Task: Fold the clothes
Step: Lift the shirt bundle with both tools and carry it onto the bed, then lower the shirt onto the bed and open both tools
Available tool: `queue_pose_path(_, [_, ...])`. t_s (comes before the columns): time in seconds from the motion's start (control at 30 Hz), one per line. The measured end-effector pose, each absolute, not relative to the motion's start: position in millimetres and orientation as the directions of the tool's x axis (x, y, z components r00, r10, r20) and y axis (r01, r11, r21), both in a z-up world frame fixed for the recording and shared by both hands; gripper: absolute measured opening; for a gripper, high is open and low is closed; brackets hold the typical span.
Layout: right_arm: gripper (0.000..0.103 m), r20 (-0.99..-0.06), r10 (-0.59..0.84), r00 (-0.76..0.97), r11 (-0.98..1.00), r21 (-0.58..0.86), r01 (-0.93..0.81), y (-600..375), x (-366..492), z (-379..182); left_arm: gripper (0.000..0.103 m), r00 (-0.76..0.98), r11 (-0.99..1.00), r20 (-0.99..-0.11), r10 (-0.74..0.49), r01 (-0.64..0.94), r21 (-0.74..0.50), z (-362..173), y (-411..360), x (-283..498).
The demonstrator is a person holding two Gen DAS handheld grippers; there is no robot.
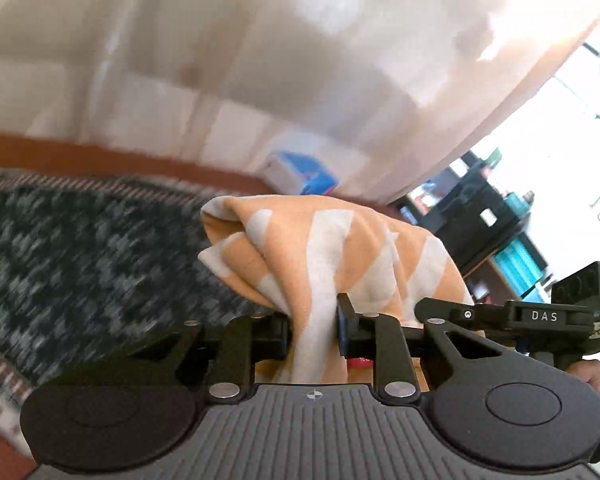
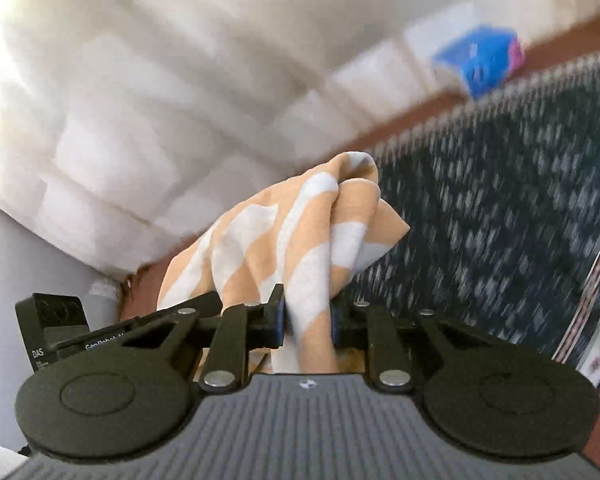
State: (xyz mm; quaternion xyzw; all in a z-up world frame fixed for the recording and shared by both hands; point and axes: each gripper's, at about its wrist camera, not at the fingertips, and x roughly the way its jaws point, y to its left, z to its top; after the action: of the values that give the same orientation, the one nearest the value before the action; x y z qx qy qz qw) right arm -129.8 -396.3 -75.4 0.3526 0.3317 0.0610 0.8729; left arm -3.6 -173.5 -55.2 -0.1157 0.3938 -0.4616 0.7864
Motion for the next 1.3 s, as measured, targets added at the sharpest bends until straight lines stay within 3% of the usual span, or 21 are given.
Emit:
queue_pose_path(0.37, [0.023, -0.473, 0.251, 0.844, 0.794, 0.6, 0.1, -555.2, -146.3, -48.0, 0.021, 0.28, 0.527, -0.488, -0.827, 0.689, -0.498, -41.7, -383.6, -39.9])
queue_pose_path(0.5, [0.023, -0.46, 0.274, 0.845, 0.782, 0.618, 0.082, -644.2, -141.5, -68.7, 0.021, 0.308, 0.581, -0.53, -0.79, 0.652, -0.487, -64.8, -485.7, -53.4])
queue_pose_path(0.7, [0.023, -0.511, 0.28, 0.812, 0.786, 0.608, 0.112, -758.5, -119.1, -109.9, 0.022, 0.323, 0.646, -0.591, -0.739, 0.59, -0.485, -108.6, -613.9, -52.7])
queue_pose_path(0.93, [0.023, -0.55, 0.286, 0.785, 0.799, 0.589, 0.122, -833.4, -84.7, -161.3, 0.024, 0.346, 0.714, -0.666, -0.66, 0.565, -0.414, -148.5, -692.5, -30.1])
queue_pose_path(0.97, [0.023, -0.553, 0.289, 0.781, 0.796, 0.592, 0.124, -840.0, -79.0, -170.0, 0.027, 0.351, 0.724, -0.677, -0.646, 0.562, -0.4, -153.1, -698.3, -27.0])
queue_pose_path(1.0, [0.023, -0.559, 0.291, 0.776, 0.797, 0.591, 0.127, -846.4, -74.0, -178.2, 0.043, 0.349, 0.732, -0.692, -0.632, 0.561, -0.386, -158.7, -702.8, -23.6])
queue_pose_path(1.1, [0.029, -0.598, 0.282, 0.75, 0.812, 0.565, 0.145, -859.2, -64.9, -197.3, 0.061, 0.375, 0.772, -0.736, -0.564, 0.554, -0.31, -173.9, -707.7, -16.6])
queue_pose_path(1.2, [0.039, -0.628, 0.272, 0.73, 0.829, 0.538, 0.154, -866.6, -66.0, -207.0, 0.07, 0.387, 0.786, -0.735, -0.557, 0.531, -0.317, -175.4, -693.1, -18.1])
queue_pose_path(1.3, [0.045, -0.637, 0.256, 0.727, 0.85, 0.507, 0.144, -872.6, -75.6, -203.4, 0.071, 0.44, 0.815, -0.732, -0.52, 0.512, -0.271, -164.7, -673.2, -27.9])
